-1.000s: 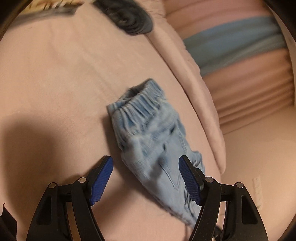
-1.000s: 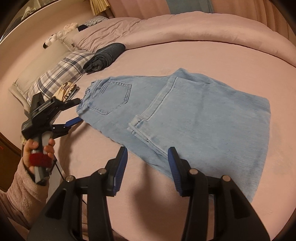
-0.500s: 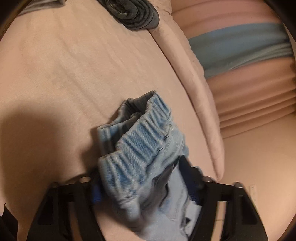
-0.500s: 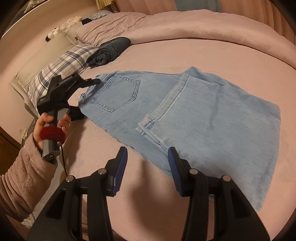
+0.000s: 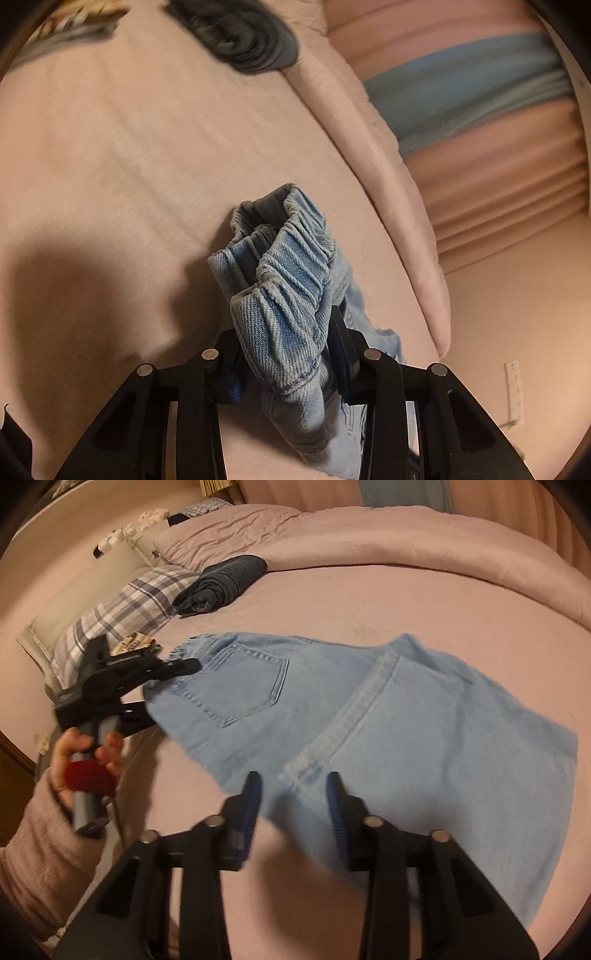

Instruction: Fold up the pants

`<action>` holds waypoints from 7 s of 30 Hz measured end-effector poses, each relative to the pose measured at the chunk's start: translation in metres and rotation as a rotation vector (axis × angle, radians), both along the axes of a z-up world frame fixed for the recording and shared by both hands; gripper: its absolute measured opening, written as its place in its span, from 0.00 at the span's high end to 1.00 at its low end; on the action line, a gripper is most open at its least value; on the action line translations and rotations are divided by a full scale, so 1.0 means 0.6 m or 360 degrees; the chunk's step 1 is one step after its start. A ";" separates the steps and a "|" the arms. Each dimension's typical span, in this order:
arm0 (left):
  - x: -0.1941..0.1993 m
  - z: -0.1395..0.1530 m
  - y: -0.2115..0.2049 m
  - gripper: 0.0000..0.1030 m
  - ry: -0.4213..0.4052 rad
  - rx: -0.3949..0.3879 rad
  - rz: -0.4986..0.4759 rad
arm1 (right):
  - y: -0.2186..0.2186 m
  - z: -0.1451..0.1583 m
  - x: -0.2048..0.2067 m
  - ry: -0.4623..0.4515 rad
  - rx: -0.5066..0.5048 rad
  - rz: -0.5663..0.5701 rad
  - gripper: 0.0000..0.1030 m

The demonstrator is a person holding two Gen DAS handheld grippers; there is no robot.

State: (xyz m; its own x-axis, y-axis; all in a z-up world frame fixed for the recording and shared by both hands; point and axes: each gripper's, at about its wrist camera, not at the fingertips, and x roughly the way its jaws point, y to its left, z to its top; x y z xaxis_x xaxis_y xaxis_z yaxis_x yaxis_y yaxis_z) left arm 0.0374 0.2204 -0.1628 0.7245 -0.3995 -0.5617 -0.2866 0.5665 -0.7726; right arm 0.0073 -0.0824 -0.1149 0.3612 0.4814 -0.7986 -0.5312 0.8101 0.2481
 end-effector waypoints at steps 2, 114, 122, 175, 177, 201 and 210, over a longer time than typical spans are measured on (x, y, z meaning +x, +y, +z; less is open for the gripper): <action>-0.003 0.017 -0.006 0.70 -0.0056 0.0043 -0.0018 | 0.013 -0.010 0.018 0.0011 -0.0016 -0.0023 0.78; 0.058 0.094 -0.413 0.46 -0.0065 0.1117 -0.1093 | -0.337 0.067 0.008 0.0164 0.0148 -0.0419 0.74; 0.059 0.083 -0.412 0.46 -0.0066 0.1084 -0.1084 | -0.363 0.025 0.009 0.0266 0.0277 -0.0526 0.74; 0.060 0.036 -0.325 0.77 0.0204 0.0416 -0.0936 | -0.441 -0.043 0.024 0.0568 0.0774 -0.0850 0.62; 0.054 0.043 -0.329 0.79 0.0185 0.0475 -0.0923 | -0.434 -0.034 0.020 0.0516 0.0732 -0.0849 0.64; -0.005 0.155 -0.288 0.81 -0.0052 0.0836 -0.0752 | -0.341 0.071 0.030 0.0146 0.0598 -0.0581 0.65; 0.035 0.177 -0.271 0.81 -0.0092 0.0857 -0.0685 | -0.310 0.091 0.069 0.0082 0.0593 -0.0507 0.65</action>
State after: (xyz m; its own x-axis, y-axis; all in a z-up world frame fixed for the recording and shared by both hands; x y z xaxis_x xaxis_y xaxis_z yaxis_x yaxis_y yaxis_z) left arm 0.0586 0.0576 -0.0565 0.5988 -0.3342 -0.7279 0.0827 0.9297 -0.3589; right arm 0.0487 -0.2684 -0.0603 0.5013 0.6099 -0.6138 -0.2510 0.7814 0.5714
